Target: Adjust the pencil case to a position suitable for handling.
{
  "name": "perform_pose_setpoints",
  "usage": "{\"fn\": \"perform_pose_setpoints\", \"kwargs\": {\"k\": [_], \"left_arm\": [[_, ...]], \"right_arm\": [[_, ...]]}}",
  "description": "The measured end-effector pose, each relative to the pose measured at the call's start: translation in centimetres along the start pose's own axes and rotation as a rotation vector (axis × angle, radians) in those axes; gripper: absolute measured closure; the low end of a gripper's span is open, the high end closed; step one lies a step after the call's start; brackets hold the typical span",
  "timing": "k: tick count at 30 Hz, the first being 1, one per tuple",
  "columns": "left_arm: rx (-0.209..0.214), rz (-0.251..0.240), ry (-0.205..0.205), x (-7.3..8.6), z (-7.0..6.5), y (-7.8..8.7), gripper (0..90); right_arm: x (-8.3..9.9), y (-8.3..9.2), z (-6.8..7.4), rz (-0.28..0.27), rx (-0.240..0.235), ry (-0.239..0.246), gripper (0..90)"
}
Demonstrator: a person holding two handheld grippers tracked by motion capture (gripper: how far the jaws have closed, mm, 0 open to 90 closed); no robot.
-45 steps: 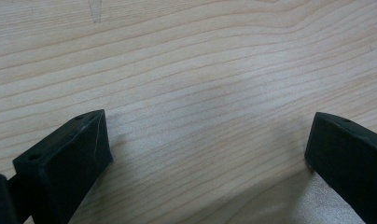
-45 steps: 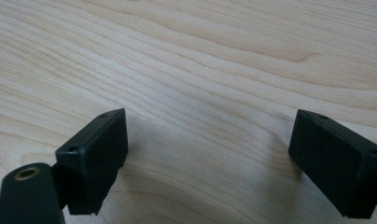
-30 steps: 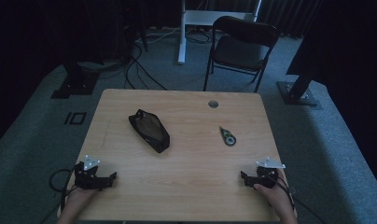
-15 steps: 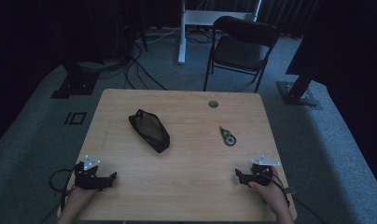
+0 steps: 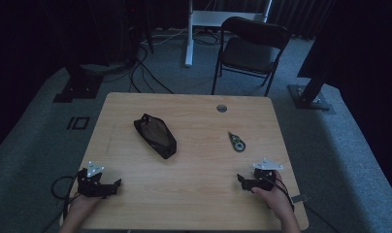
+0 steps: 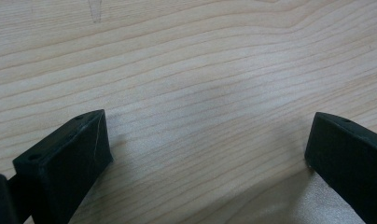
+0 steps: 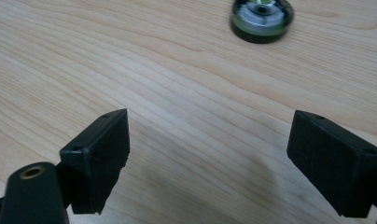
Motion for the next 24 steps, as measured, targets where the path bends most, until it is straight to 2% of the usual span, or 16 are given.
{"fn": "perform_pose_setpoints", "kwargs": {"k": [2,24], "left_arm": [[0.000,0.000,0.000,0.0,0.0,0.0,0.1],[0.000,0.000,0.000,0.0,0.0,0.0,0.1]], "right_arm": [[-0.3,-0.3,0.7,-0.011,-0.028,-0.004,12.7],[-2.3,-2.5,4.2,-0.029,-0.094,0.029,12.9]]}}
Point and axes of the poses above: each handheld gripper's, and its own axes: y roughly backward along the jaws, x roughly out of its underside, z roughly to its left, the point moved 7 cm from there along -y, roughly forward along the jaws, and after that the axes turned 15 degrees about -z, right-handed, at the moved point
